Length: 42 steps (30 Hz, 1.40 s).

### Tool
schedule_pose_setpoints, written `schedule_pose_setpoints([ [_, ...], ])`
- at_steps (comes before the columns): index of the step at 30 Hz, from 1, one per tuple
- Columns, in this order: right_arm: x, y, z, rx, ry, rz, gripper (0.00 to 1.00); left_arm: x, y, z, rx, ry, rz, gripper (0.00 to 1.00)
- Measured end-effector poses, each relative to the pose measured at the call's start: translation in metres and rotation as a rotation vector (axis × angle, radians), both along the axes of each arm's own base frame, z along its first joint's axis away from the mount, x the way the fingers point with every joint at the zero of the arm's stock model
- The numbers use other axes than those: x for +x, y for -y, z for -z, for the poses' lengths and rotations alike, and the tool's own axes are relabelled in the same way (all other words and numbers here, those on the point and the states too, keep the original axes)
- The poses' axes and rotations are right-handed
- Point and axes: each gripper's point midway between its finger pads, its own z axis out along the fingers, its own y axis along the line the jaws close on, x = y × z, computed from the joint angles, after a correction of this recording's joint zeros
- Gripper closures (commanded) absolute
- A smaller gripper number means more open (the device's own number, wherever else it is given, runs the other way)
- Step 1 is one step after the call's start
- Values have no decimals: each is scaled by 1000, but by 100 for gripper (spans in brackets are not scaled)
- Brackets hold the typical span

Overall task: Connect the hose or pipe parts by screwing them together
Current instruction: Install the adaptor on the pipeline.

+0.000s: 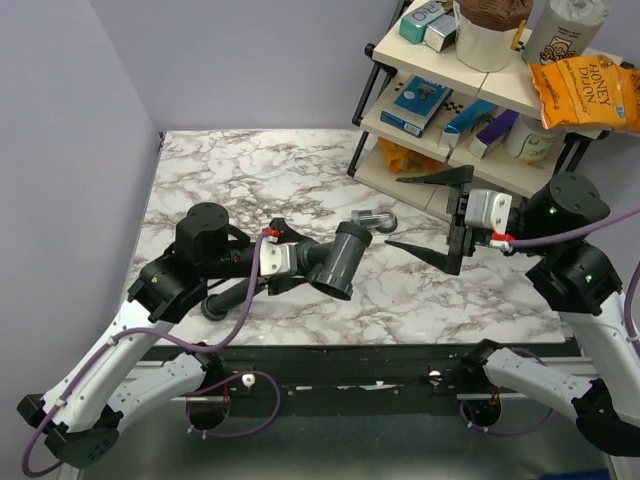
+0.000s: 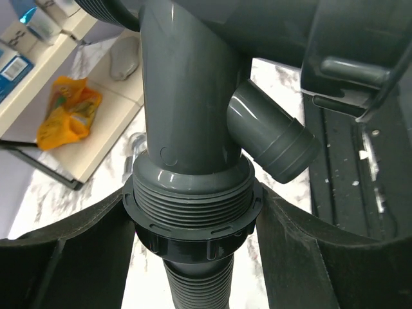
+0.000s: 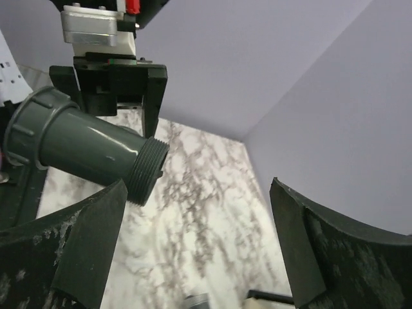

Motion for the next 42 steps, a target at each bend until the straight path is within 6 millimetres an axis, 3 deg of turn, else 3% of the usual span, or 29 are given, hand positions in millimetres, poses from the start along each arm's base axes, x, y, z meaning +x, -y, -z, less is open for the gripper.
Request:
schedule_pose_setpoints([
  [4, -6, -6, -3, -55, 153, -46, 0, -5, 5, 0, 18, -56, 45, 100],
  [7, -17, -17, 8, -116, 198, -93, 0, -6, 8, 5, 48, -103, 68, 100],
  [13, -28, -31, 11, -202, 235, -145, 0, -2, 11, 6, 101, -152, 102, 100],
  [21, -30, -45, 52, -350, 159, -192, 1, -2, 9, 13, 139, -170, 123, 100],
  [25, -34, -47, 63, -386, 132, -215, 4, -3, 8, 16, 149, -171, 128, 100],
  [32, -41, -59, 75, -424, 84, -274, 16, -4, 7, 16, 152, -173, 129, 100],
  [36, -40, -63, 83, -444, 44, -281, 30, -5, 6, 17, 154, -178, 126, 100],
  [42, -43, -64, 79, -405, 9, -277, 50, -6, 4, 11, 141, -168, 108, 100],
])
